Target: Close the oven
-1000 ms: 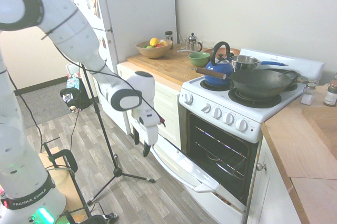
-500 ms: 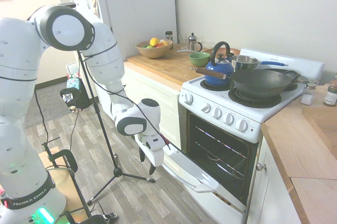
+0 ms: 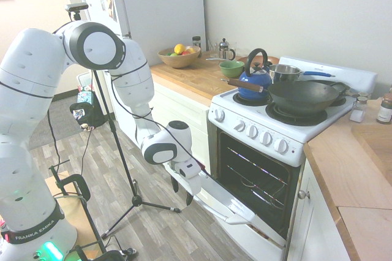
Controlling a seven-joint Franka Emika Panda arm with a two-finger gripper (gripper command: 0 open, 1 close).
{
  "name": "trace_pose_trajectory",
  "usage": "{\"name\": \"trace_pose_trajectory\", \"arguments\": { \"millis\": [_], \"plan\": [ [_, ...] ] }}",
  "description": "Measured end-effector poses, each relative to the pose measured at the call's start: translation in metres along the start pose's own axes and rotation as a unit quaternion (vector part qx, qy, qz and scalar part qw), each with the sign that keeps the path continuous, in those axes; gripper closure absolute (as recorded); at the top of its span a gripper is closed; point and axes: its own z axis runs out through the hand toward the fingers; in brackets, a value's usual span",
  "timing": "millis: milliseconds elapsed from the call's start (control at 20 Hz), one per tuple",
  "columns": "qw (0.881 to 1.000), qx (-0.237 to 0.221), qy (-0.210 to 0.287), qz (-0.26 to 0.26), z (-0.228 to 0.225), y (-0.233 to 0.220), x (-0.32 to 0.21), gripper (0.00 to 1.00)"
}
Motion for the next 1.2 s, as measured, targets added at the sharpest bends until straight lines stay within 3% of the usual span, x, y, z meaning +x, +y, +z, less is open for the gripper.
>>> {"name": "trace_pose_trajectory", "arguments": {
  "millis": [500,950,1200],
  "plan": [
    [0.998,0.011,0.026,-0.049,-0.021,-0.051,-0.003,0.00],
    [0.997,0.013,0.042,-0.063,-0.050,-0.076,0.019,0.00],
    [0.996,-0.001,0.022,-0.081,-0.090,-0.080,0.004,0.00]
  ]
}}
